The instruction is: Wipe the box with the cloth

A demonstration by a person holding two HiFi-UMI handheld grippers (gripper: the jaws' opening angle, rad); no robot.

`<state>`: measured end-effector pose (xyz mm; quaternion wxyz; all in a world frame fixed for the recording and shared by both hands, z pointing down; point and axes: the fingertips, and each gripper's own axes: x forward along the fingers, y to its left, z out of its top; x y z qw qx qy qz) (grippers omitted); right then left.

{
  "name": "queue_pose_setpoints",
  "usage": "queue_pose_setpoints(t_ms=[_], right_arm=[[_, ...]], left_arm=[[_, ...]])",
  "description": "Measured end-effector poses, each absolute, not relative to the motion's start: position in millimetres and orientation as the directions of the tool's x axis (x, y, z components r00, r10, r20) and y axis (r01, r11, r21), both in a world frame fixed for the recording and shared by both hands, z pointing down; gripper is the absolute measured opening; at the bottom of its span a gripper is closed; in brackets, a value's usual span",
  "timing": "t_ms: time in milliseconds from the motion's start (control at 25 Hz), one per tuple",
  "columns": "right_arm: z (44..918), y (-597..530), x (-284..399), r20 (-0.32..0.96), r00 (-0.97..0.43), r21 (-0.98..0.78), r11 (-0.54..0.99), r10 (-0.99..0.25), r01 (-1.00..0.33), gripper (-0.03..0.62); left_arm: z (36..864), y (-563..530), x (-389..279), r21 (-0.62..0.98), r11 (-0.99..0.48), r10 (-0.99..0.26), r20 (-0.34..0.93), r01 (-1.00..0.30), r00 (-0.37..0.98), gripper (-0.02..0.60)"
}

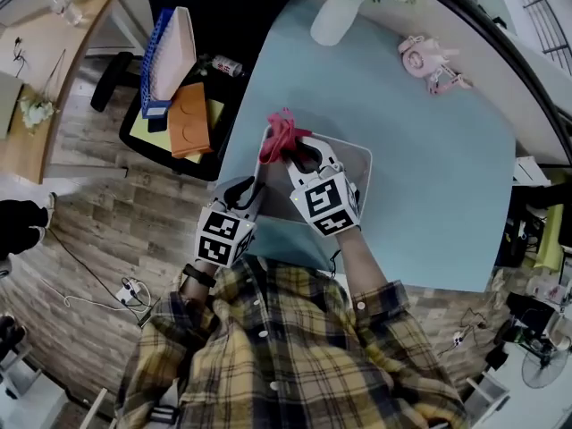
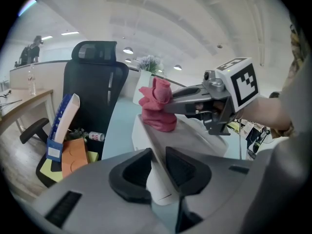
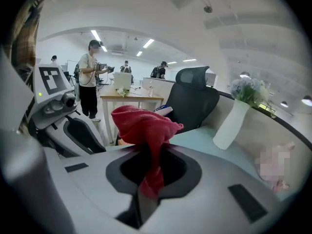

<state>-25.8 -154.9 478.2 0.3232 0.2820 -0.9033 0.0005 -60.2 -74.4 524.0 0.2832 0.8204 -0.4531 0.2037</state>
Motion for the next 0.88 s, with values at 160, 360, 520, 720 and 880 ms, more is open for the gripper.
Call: queue_pose_setpoints(t_ms=[160,360,520,720,880], right_arm=[[495,-163,-41,0.636,-0.632,0.183,0.882,-0.443,-0.434,0.041],[508,-171,-49,0.689,-0.612,0.167,0.907,-0.389,-0.387,0.041],[511,-171,-52,0.716,-0.592,0.161,0.913,-0.370,-0.375,0.041],[512,-169,-48,0.721,-0.584,0.170,0.912,-0.374,-0.374,0.041],[512,-171,-41,0.733,-0.570,0.172,0.912,-0.371,-0.372,0.041]], left_arm=[[523,-74,-61,0.290,-0.421,-0.630,0.588,-0.860,0.507,0.091],[523,-75,-62,0.291,-0.417,-0.638,0.580,-0.861,0.506,0.091],[524,-74,-63,0.290,-0.421,-0.639,0.577,-0.859,0.508,0.091],[523,-73,-62,0.279,-0.425,-0.643,0.577,-0.861,0.504,0.091],[523,-74,-61,0.278,-0.423,-0.643,0.579,-0.863,0.502,0.091]])
